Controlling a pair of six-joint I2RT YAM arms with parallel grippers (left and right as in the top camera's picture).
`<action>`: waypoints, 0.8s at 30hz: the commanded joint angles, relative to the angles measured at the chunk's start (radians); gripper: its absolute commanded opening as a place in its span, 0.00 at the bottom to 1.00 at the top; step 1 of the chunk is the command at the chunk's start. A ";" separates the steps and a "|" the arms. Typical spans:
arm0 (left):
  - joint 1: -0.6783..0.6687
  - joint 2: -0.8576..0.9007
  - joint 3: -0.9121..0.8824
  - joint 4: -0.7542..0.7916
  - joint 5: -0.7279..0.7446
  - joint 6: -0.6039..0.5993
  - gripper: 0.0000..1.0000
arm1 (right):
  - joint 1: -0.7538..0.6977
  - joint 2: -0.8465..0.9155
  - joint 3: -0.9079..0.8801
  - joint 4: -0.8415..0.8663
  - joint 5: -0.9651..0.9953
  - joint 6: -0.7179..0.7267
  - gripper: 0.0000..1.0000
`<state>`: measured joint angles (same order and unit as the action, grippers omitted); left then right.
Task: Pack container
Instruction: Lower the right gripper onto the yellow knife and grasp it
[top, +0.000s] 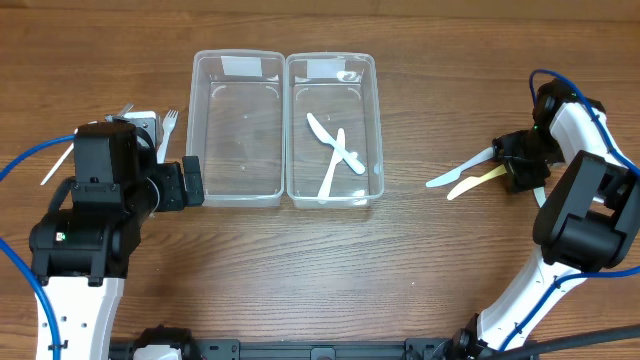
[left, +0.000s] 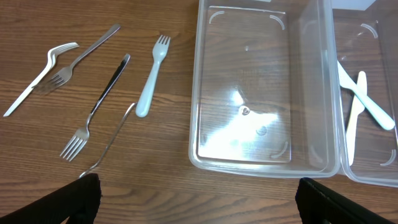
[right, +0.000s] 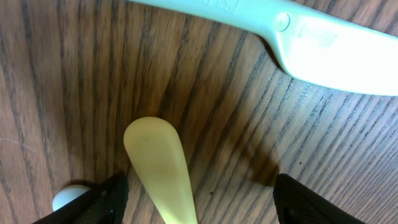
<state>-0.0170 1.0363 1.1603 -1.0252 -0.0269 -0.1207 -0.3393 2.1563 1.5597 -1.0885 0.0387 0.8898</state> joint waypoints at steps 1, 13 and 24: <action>0.010 0.003 0.023 0.001 -0.006 0.019 1.00 | 0.002 0.068 -0.016 -0.001 -0.007 -0.008 0.72; 0.010 0.003 0.023 0.003 -0.006 0.019 1.00 | 0.004 0.068 -0.016 0.006 -0.018 -0.007 0.23; 0.010 0.003 0.023 0.005 -0.006 0.019 1.00 | 0.004 0.063 -0.013 0.019 -0.019 -0.077 0.04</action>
<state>-0.0170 1.0363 1.1603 -1.0245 -0.0269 -0.1207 -0.3386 2.1639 1.5692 -1.0782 0.0078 0.8490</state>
